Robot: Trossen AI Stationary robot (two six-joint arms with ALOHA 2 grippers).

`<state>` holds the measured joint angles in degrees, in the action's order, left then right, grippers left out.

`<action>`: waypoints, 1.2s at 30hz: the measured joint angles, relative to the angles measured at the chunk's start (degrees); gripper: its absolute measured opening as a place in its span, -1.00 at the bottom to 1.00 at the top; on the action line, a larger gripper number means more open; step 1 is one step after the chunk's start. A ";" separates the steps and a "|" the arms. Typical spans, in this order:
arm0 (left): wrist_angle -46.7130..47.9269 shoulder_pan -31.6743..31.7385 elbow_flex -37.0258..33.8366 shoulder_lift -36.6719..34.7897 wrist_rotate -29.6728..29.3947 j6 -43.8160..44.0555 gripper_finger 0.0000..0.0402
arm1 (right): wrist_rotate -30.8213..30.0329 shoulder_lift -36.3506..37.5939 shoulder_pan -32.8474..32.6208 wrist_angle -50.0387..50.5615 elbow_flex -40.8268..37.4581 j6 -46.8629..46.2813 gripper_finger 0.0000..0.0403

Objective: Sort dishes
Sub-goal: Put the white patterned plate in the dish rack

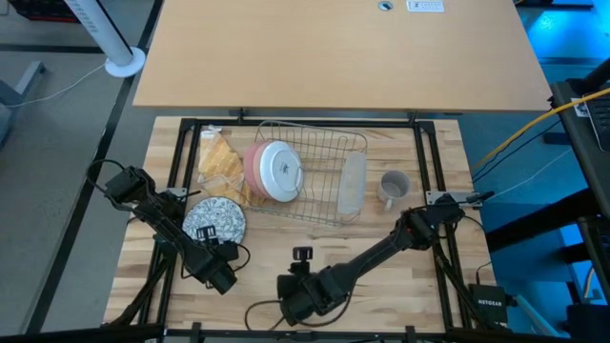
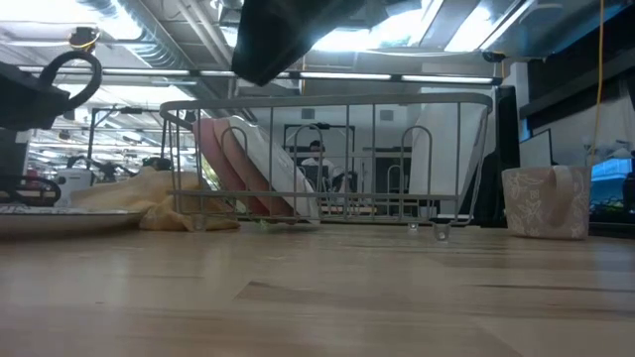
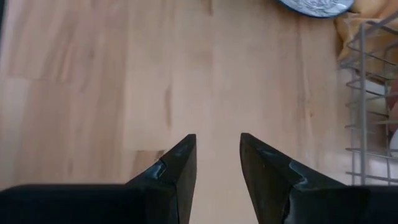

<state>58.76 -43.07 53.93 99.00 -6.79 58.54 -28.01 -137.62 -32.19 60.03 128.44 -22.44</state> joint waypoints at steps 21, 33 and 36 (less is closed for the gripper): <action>2.20 0.05 -0.30 0.22 -6.03 -4.98 -0.85 | -1.05 0.00 -1.96 -0.07 0.01 -0.21 -0.36; 7.18 -0.13 1.62 0.22 -4.83 -3.93 -1.00 | -1.14 0.00 -1.96 -0.15 0.02 -0.20 -0.36; 7.57 -0.13 3.42 0.22 -4.76 -4.11 -1.00 | -1.16 0.00 -1.94 -0.31 0.02 -0.20 -0.36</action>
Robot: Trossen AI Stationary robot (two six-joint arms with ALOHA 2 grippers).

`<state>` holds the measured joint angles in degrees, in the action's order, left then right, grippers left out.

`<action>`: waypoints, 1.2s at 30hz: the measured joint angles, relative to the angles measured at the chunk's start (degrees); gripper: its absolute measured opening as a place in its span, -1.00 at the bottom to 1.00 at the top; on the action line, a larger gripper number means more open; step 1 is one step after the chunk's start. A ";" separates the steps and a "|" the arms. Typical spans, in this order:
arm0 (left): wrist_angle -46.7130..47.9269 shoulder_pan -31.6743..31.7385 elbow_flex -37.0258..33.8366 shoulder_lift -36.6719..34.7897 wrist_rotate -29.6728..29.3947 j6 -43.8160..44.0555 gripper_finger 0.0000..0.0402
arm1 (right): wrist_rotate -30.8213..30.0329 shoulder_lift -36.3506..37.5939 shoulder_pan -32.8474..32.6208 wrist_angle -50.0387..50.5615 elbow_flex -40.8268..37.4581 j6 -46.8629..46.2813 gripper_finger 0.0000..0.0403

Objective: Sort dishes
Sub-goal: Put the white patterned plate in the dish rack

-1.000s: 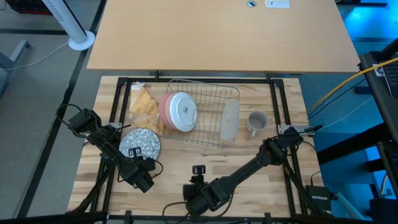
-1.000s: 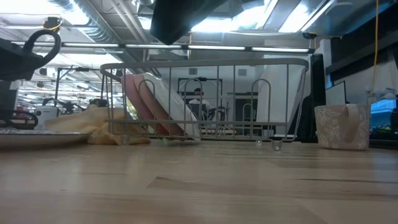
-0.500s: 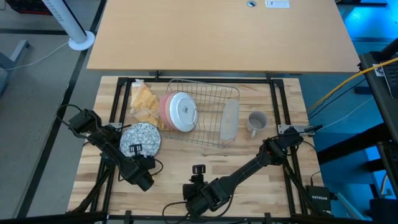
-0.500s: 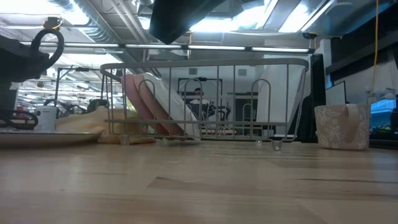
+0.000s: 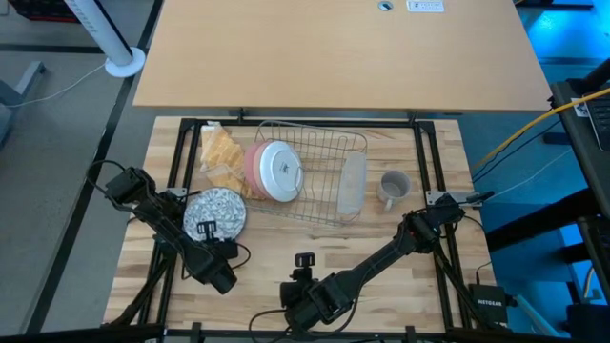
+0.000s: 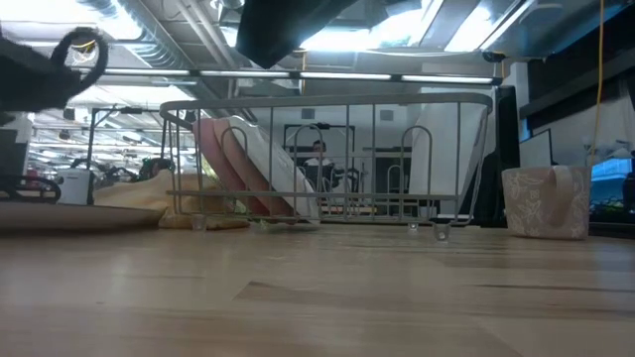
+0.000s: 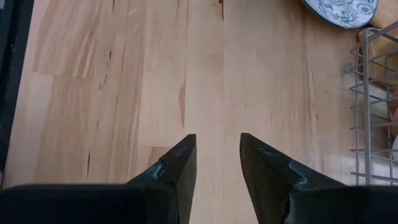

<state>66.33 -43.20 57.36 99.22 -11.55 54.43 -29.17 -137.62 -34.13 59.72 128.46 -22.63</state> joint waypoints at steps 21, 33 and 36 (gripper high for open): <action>0.32 -3.71 10.19 -0.37 5.62 3.79 -0.99 | -18.12 -0.82 0.47 -17.74 -12.38 15.01 -0.36; -4.37 -5.14 13.16 -0.44 5.55 6.23 -0.99 | -9.58 -0.92 4.48 -51.59 -20.50 36.68 -0.36; -6.80 -5.03 13.16 -0.44 5.53 5.75 -0.99 | -2.37 -0.92 6.57 -54.86 -20.52 36.54 -0.36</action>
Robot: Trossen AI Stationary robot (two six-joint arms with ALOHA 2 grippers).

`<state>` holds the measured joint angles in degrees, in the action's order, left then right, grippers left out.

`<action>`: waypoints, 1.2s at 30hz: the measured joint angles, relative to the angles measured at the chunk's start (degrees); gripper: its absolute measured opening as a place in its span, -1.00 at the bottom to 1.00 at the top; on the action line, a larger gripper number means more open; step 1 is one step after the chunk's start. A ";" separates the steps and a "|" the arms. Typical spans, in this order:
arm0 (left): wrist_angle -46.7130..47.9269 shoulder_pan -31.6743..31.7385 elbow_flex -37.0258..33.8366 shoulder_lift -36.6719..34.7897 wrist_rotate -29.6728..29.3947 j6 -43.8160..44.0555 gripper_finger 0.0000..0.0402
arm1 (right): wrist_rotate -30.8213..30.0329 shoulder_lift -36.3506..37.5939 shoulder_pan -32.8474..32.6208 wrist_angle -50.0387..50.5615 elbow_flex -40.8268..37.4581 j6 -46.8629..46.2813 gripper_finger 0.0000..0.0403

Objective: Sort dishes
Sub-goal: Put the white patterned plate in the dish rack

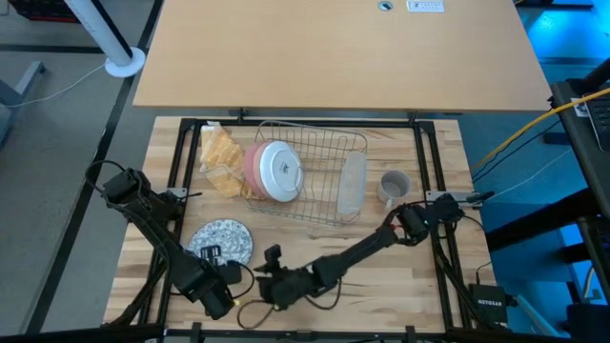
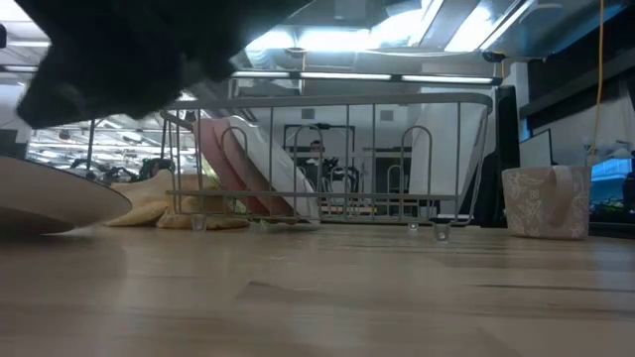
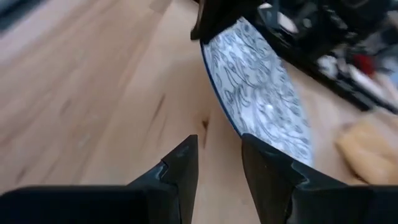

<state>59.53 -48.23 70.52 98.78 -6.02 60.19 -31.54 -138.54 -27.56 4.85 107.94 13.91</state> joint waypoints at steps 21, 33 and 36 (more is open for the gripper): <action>-0.02 0.37 0.00 0.00 -1.17 -0.16 -1.00 | 12.68 -0.35 4.33 -1.74 -0.04 -4.47 -0.36; -8.27 -1.06 -3.01 0.02 0.14 -0.09 -0.85 | 18.99 -1.99 5.17 -1.64 0.00 -3.43 -0.36; -9.38 -1.50 -5.19 0.09 0.62 1.28 -0.63 | 19.11 -2.68 5.16 -1.41 -0.07 -3.49 -0.36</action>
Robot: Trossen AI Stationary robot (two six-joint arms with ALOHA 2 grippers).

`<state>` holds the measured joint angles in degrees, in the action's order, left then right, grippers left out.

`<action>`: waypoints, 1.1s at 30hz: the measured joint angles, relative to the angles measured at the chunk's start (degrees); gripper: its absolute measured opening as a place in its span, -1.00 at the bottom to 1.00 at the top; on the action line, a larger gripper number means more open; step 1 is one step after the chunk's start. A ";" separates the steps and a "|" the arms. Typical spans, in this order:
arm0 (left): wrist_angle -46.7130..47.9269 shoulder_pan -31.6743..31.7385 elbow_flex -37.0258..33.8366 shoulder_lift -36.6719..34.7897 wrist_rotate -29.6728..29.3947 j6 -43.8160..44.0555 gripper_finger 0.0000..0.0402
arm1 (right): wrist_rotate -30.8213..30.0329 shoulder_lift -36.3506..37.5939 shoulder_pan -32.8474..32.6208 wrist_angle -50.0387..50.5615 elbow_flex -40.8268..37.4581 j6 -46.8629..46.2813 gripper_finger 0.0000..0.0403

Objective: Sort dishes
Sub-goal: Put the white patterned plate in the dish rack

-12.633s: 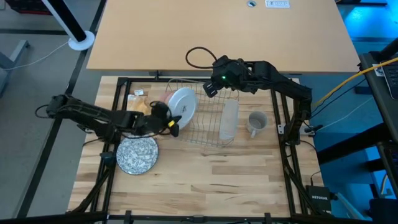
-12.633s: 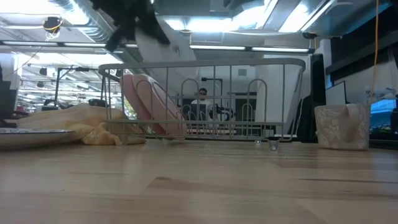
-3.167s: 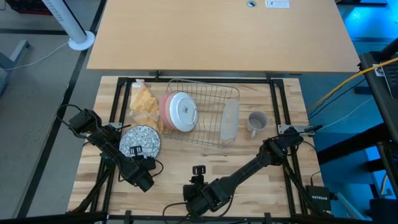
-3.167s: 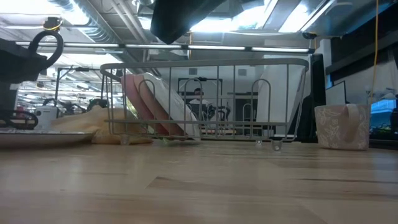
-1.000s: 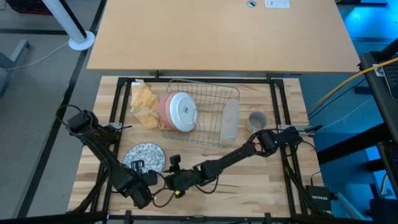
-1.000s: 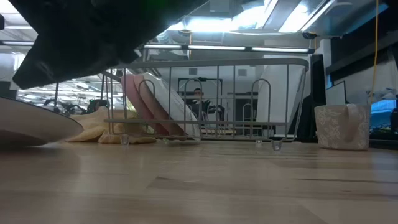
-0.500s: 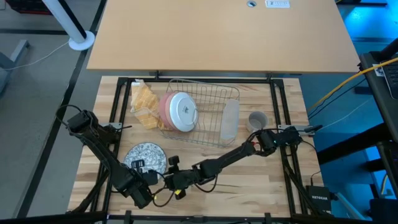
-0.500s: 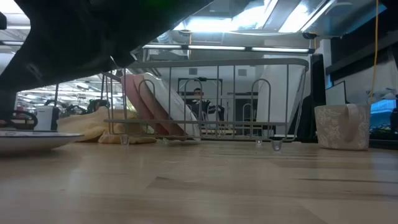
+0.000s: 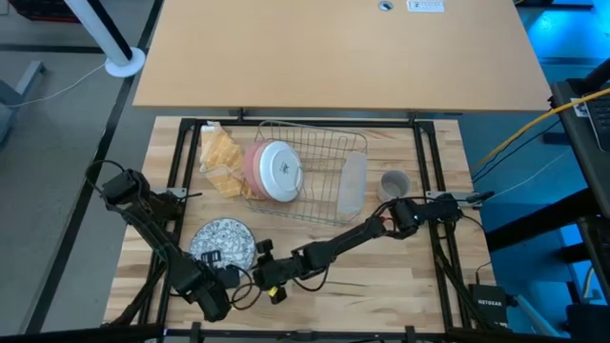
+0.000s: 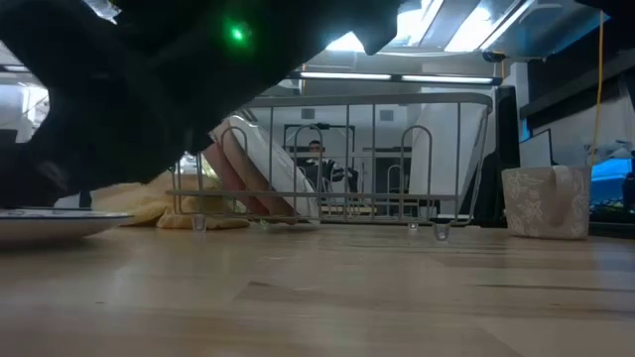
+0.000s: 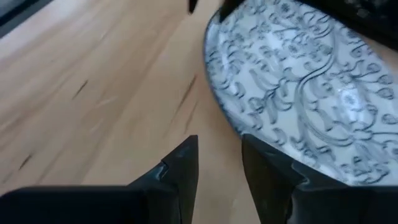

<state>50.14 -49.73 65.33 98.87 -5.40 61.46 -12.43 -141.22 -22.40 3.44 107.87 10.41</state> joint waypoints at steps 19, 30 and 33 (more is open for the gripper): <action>-5.76 -0.53 -7.55 0.35 0.64 -3.43 -0.01 | 3.01 -0.14 -0.12 0.54 0.02 -0.07 -0.36; -5.35 -0.53 -9.43 0.42 -2.71 -3.40 -0.14 | 3.02 -0.14 -0.12 0.48 0.02 -0.07 -0.36; -4.61 -0.53 -9.50 0.51 -5.22 -3.32 -0.23 | 3.02 -0.14 -0.11 0.50 0.02 -0.07 -0.36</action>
<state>45.53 -50.26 55.83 99.38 -10.63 58.14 -9.41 -141.36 -22.51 3.94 107.90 10.35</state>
